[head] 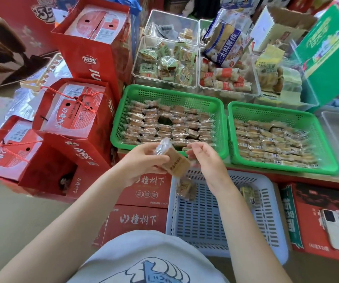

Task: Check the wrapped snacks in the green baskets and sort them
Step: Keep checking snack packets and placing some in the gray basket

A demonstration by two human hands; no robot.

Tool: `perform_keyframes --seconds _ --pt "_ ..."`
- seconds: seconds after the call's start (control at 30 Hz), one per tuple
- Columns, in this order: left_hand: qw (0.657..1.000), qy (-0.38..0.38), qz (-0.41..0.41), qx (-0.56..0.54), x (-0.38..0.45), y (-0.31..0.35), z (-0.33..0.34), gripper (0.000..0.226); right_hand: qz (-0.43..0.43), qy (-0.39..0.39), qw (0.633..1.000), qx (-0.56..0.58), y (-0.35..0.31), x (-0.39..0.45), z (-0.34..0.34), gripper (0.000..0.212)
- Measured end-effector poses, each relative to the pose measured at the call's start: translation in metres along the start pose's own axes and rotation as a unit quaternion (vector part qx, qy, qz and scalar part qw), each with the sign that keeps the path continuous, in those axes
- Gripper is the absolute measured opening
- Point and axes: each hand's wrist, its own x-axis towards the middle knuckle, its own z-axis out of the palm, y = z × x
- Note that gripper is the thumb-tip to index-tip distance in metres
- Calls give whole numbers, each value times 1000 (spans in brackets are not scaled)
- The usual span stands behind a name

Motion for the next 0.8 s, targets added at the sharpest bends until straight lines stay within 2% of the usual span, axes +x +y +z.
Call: perform_keyframes --seconds 0.07,0.17,0.27,0.33,0.4,0.5,0.53,0.6,0.67,0.73,0.8 --pt "996 -10 5 -91 -3 -3 -7 31 5 -42 999 -27 3 -3 -5 25" --pt "993 -35 14 -115 -6 -6 -10 44 5 -79 996 -32 7 -11 1 19" --pt "993 -34 16 -108 -6 -12 -11 50 -4 -24 999 20 9 -16 8 11" --pt "997 -23 7 -70 -6 -16 -12 57 -17 20 1000 11 9 -17 7 3" --pt "1000 -18 -7 -17 -8 -16 -10 60 -34 37 999 -9 8 -17 5 7" --pt "989 -36 -7 140 -11 -13 -3 51 -80 37 994 -67 2 -20 8 12" --pt "986 -49 -7 159 -11 -13 -1 51 -103 29 989 -101 0 -21 10 15" --pt "989 -54 0 138 -10 -12 5 48 -143 -5 977 -160 -3 -23 15 19" --pt "993 -15 24 115 -9 -11 8 33 -170 -26 965 -199 -4 -24 19 19" --pt "995 41 35 80 -6 -12 8 17 -199 0 956 -217 -3 -22 21 16" --pt "997 72 23 26 -4 -13 7 12 -205 33 957 -203 -3 -19 21 13"
